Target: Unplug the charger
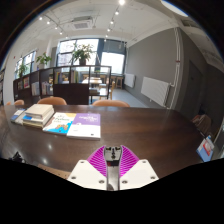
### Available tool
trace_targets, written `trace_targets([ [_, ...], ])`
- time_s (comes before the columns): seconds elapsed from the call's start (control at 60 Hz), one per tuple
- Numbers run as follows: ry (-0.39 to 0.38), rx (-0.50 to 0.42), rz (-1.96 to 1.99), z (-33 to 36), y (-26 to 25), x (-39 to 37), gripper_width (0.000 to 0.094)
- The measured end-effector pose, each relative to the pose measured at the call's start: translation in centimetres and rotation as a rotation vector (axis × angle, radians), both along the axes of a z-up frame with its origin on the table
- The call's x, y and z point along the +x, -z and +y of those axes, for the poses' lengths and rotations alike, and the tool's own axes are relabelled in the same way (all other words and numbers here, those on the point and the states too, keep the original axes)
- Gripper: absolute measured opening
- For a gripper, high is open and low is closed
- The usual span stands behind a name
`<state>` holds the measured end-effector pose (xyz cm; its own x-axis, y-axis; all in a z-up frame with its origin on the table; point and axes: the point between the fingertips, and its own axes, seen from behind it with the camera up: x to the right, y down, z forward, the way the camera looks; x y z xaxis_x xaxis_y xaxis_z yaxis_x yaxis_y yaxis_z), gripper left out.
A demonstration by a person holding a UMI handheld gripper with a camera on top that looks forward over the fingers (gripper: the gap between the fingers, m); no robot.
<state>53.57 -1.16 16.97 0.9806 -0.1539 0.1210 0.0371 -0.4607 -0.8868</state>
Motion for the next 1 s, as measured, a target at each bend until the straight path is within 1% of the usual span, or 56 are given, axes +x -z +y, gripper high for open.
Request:
trace_targets([
  [0.1, -0.035, -0.100, 0.032, -0.9, 6.1, 1.2, 0.0116],
  [0.133, -0.045, -0.120, 0.041, -1.2, 8.5, 0.7, 0.0116],
  [0.217, -0.065, -0.175, 0.053, -1.8, 12.0, 1.0, 0.0124],
  [0.317, -0.063, -0.191, 0.103, -2.1, 14.6, 1.0, 0.0134],
  [0.333, -0.062, -0.191, 0.109, -2.1, 14.9, 1.1, 0.0165],
  [0.433, -0.076, -0.219, 0.105, -2.7, 16.1, 1.5, 0.0236],
  [0.467, -0.081, -0.205, 0.110, -2.5, 15.9, 1.5, 0.0259],
  [0.5, -0.082, -0.210, 0.118, -2.5, 16.1, 1.5, 0.0291],
  [0.517, -0.083, -0.218, 0.119, -2.6, 16.2, 1.5, 0.0319],
  [0.583, -0.084, -0.248, 0.111, -2.8, 16.6, 1.7, 0.0491],
  [0.633, -0.082, -0.256, 0.108, -2.9, 16.0, 1.7, 0.0582],
  [0.683, -0.083, -0.235, 0.112, -2.8, 14.3, 1.4, 0.0642],
  [0.717, -0.077, -0.216, 0.113, -2.8, 12.9, 1.3, 0.0666],
  [0.75, -0.075, -0.190, 0.116, -2.7, 11.0, 1.1, 0.0680],
  [0.833, -0.064, -0.138, 0.116, -2.8, 6.2, 0.4, 0.0675],
  [0.967, -0.101, -0.071, 0.106, -4.0, -0.6, -2.5, 0.0694],
  [1.0, -0.110, -0.056, 0.102, -4.5, -2.0, -3.4, 0.0723],
])
